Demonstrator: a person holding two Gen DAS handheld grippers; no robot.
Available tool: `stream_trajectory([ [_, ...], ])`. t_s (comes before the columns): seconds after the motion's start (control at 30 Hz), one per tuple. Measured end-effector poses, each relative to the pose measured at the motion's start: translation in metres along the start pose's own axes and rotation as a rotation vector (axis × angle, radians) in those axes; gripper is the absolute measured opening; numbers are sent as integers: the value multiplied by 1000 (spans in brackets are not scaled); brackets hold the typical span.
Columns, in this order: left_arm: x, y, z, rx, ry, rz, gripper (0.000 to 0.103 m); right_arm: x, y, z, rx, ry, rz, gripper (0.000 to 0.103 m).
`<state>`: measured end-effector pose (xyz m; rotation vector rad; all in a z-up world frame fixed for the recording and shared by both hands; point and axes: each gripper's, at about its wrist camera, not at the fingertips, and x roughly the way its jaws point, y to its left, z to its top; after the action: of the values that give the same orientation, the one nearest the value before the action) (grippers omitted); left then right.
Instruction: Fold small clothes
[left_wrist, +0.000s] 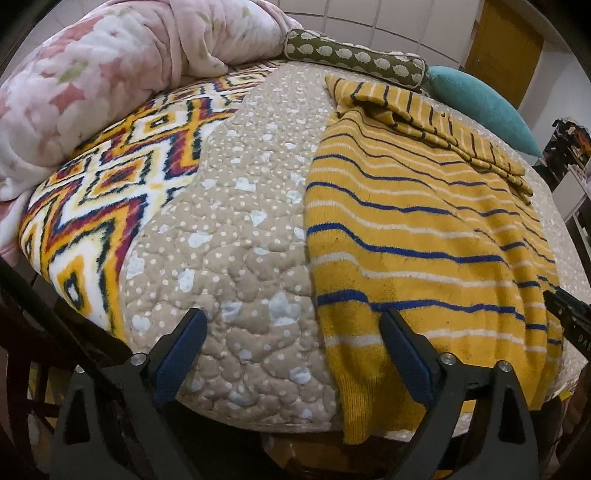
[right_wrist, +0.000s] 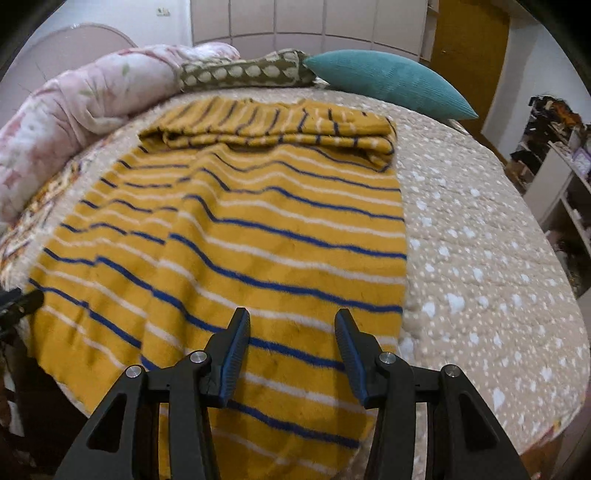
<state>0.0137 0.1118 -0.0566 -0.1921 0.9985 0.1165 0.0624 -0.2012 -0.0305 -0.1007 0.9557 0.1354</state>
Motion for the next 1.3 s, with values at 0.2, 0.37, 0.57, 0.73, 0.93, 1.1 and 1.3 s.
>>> stream_trajectory([
  [0.2,7,-8,-2,17,-5,38,103,5,-8,-7,23,23,-39,69],
  [0.37,8,-7,-3,9,2,31,103,7,-12,-10,42,25,-36,74],
  [0.57,10,-7,-2,-5,18,35,103,9,-11,-13,33,12,-57,78],
  [0.73,4,1,5,-24,45,-8,96,10,-21,-15,82,11,-21,86],
  [0.93,-28,28,12,-92,-37,-160,73,-12,-64,-24,224,-71,113,82],
  [1.1,-15,44,26,-158,-2,-301,73,-9,-106,-47,367,-44,177,67],
  [1.3,6,27,31,-169,41,-489,73,-6,-124,-55,464,-77,339,66],
])
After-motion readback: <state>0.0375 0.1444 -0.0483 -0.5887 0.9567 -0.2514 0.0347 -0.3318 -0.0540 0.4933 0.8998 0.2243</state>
